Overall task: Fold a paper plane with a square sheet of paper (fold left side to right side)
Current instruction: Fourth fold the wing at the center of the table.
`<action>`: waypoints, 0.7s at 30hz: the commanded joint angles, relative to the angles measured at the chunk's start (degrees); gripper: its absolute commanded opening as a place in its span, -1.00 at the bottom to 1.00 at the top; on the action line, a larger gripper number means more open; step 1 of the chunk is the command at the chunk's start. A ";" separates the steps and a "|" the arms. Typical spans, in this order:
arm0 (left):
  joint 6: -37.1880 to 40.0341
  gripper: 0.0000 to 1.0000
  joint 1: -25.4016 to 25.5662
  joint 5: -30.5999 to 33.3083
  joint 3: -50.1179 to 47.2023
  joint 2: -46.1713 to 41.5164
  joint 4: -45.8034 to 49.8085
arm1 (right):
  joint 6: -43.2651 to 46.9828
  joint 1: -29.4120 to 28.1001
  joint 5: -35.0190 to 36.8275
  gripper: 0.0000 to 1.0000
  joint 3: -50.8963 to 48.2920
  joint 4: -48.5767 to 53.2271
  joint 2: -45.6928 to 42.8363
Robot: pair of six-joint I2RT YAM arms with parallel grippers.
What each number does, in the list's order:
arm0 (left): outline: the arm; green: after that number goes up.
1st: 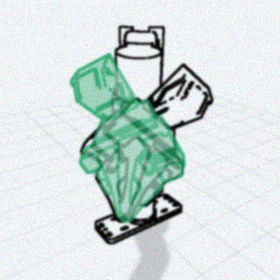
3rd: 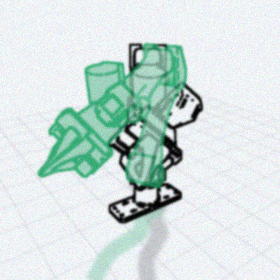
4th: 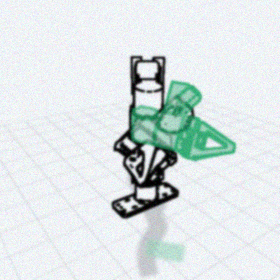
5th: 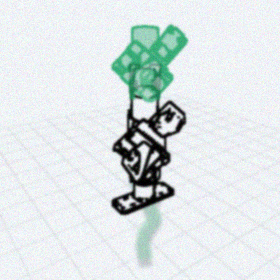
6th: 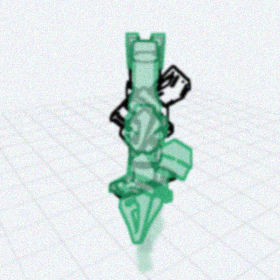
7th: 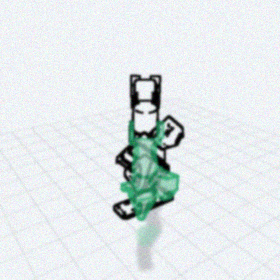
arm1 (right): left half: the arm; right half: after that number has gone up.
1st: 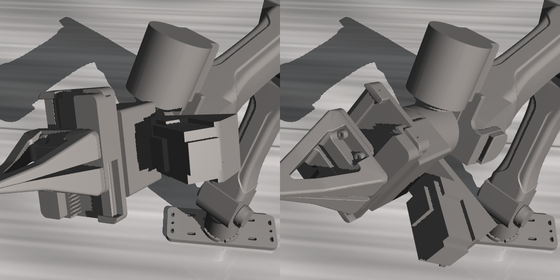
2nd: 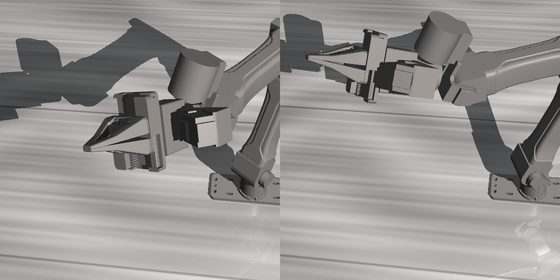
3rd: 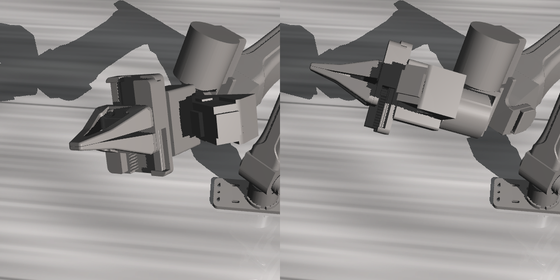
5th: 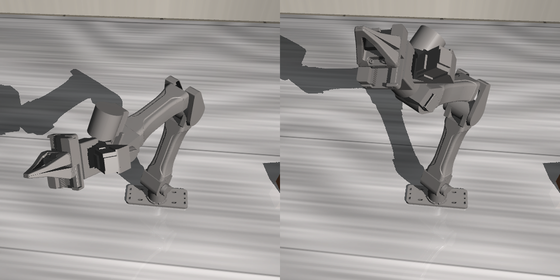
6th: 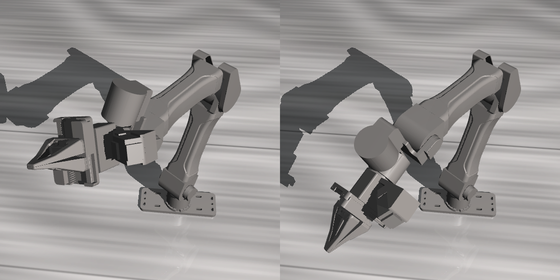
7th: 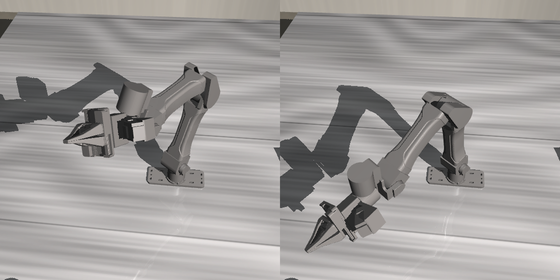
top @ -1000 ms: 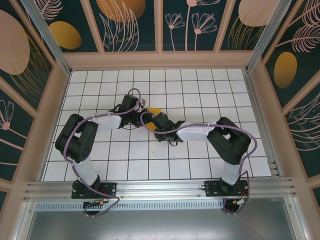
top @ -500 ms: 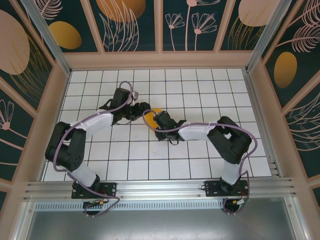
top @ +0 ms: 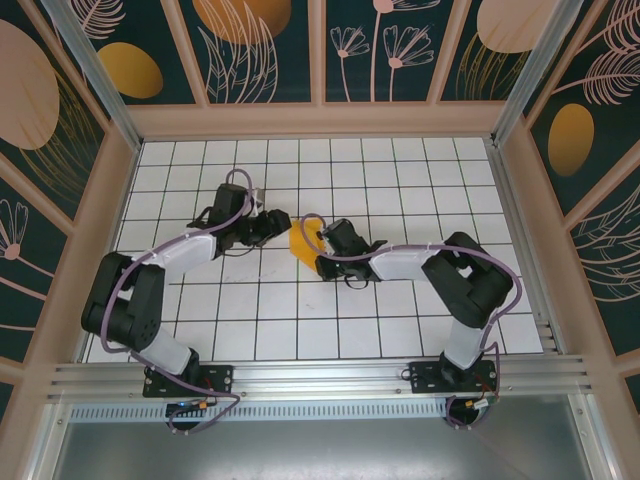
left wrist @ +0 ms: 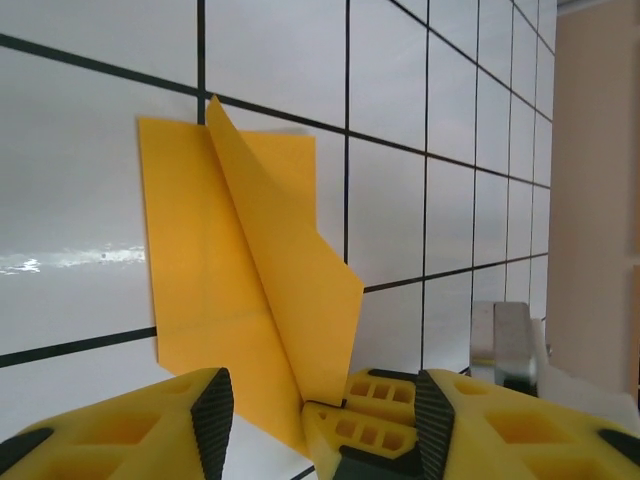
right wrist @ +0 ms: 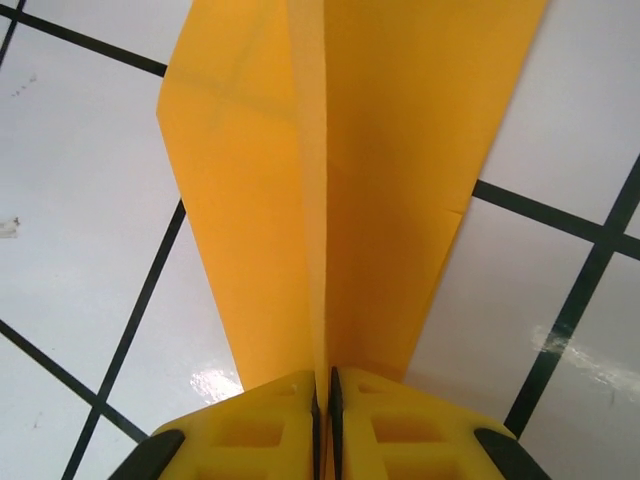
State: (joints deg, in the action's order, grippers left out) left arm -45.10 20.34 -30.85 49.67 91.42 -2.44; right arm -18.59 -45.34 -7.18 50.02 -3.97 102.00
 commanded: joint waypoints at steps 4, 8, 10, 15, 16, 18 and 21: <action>-2.09 0.05 4.27 -2.57 1.12 6.20 -6.32 | -2.72 2.17 -7.45 -0.72 -2.62 -4.33 -1.64; -2.25 0.04 5.64 -2.42 3.16 10.16 -6.43 | -2.77 2.36 -7.59 -0.72 -2.86 -4.31 -1.37; -2.43 0.03 5.98 -2.29 3.93 11.54 -6.44 | -2.77 2.45 -7.77 -0.72 -3.13 -4.47 -1.29; -2.38 0.01 6.68 -2.33 5.70 14.59 -6.01 | -2.78 2.67 -8.18 -0.72 -3.15 -4.70 -0.73; -2.20 0.01 6.88 -2.36 5.70 15.43 -5.80 | -2.78 2.67 -8.28 -0.72 -3.15 -4.73 -0.68; -1.88 -0.02 7.15 -1.75 7.50 16.69 -4.85 | -2.77 2.83 -8.46 -0.72 -3.04 -4.65 -0.53; -1.53 -0.10 7.26 -1.10 7.58 17.76 -3.97 | -2.94 3.11 -9.04 -0.71 -3.14 -4.93 -0.33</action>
State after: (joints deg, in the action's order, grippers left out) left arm -46.81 27.20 -32.45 55.99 107.92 -7.31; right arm -20.58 -42.74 -14.61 47.83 -7.60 101.82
